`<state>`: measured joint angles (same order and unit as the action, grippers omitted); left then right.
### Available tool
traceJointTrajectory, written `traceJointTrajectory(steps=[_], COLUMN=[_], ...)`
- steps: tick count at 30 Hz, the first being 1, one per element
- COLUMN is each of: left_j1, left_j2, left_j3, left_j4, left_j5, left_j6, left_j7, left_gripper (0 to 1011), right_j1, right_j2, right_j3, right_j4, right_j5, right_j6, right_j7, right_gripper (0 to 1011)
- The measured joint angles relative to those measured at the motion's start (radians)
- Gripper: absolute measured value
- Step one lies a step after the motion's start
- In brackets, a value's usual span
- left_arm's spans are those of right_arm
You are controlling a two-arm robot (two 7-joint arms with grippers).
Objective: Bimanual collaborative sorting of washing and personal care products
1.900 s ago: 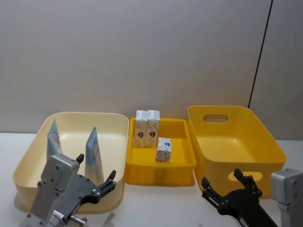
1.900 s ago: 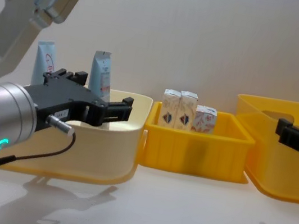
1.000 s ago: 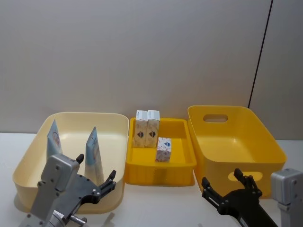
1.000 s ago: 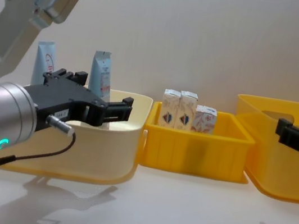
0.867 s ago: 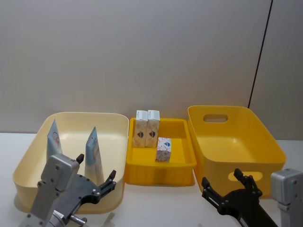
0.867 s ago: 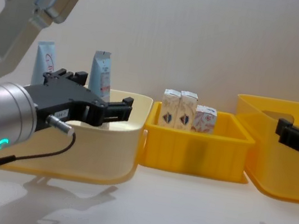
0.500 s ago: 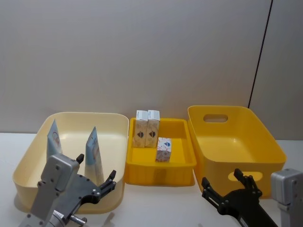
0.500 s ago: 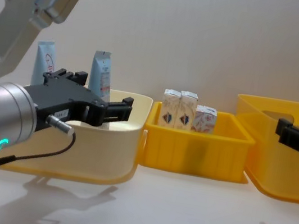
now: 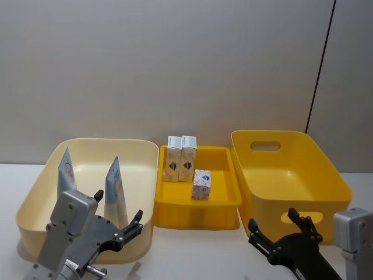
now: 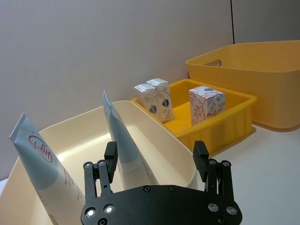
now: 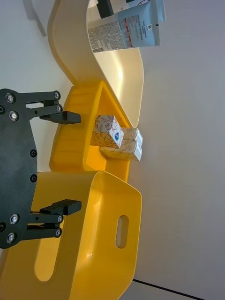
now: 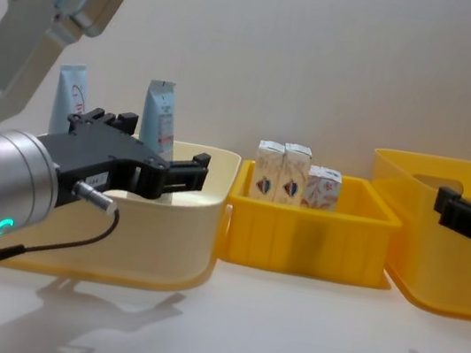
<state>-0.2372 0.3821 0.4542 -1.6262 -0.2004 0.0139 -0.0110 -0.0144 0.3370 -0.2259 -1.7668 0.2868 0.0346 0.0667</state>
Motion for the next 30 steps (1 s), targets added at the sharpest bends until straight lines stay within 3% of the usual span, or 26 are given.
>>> traceJointTrajectory(steps=[9, 21, 30], left_j1=[0.0, 0.0, 0.0], left_j2=[0.0, 0.0, 0.0], left_j3=[0.0, 0.0, 0.0], left_j4=[0.0, 0.0, 0.0], left_j5=[0.0, 0.0, 0.0], left_j6=[0.0, 0.0, 0.0], left_j7=[0.0, 0.0, 0.0], left_gripper=[1003, 1003, 1003], right_j1=[0.014, 0.043, 0.095], right_j2=[-0.014, -0.057, -0.09], right_j3=[-0.006, -0.007, -0.019], right_j4=[-0.024, -0.057, -0.065], right_j5=[-0.01, -0.002, 0.018], right_j6=[0.048, 0.155, 0.251], right_j7=[-0.019, -0.051, -0.052], right_gripper=[1001, 1001, 1001])
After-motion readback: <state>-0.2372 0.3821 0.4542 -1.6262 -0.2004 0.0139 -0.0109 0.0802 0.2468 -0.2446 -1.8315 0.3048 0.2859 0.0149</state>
